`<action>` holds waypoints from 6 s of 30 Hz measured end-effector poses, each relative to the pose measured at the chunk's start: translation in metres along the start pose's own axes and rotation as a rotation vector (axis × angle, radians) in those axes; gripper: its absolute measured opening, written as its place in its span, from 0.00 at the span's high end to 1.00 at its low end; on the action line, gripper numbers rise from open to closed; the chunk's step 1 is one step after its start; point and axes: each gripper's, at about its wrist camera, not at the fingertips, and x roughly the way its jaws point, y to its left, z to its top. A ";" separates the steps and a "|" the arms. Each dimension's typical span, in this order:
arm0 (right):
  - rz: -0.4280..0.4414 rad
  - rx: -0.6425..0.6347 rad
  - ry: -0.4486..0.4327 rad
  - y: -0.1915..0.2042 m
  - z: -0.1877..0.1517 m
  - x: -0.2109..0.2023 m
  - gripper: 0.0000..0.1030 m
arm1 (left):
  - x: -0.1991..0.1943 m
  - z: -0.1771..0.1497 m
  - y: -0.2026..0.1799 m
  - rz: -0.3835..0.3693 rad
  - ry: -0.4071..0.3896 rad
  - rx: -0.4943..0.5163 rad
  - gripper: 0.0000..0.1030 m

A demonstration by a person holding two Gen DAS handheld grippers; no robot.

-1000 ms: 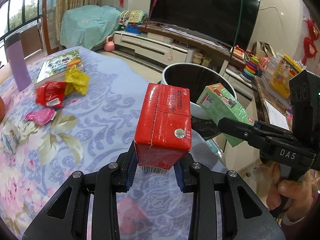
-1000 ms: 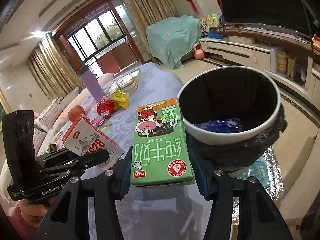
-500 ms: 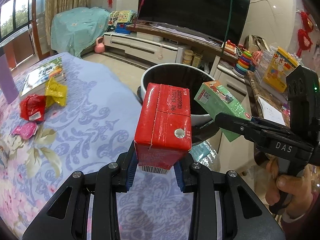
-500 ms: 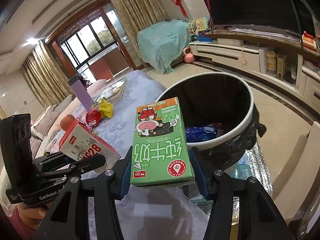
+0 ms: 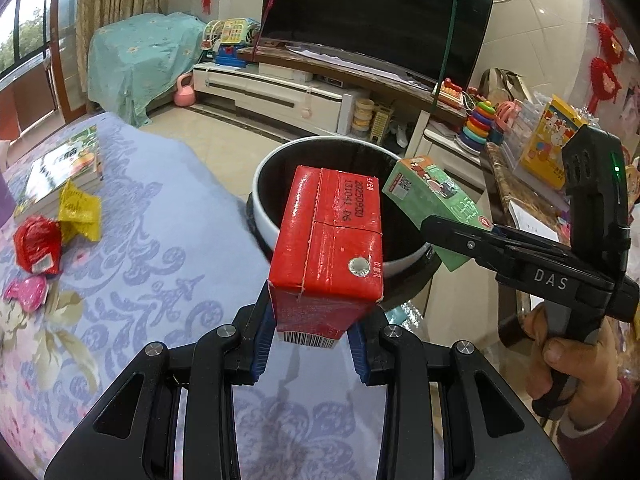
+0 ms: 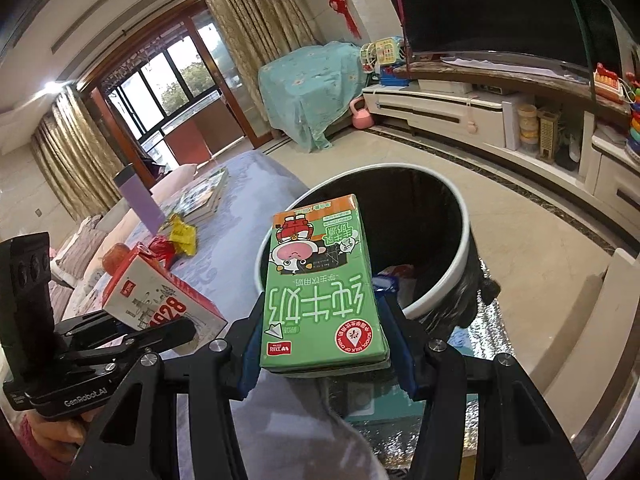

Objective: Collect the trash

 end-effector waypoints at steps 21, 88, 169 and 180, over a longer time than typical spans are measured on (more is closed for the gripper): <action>-0.025 0.013 0.020 -0.020 0.025 0.016 0.47 | 0.040 0.040 -0.009 -0.019 0.040 0.036 0.70; 0.209 -0.070 0.052 0.132 -0.024 0.041 0.10 | -0.082 -0.096 0.155 0.196 -0.090 -0.402 0.36; 0.265 -0.126 0.127 0.179 -0.032 0.072 0.80 | -0.116 -0.118 0.197 0.197 -0.147 -0.447 0.75; 0.259 -0.114 0.090 0.154 -0.039 0.038 0.80 | -0.103 -0.096 0.154 0.153 -0.139 -0.364 0.75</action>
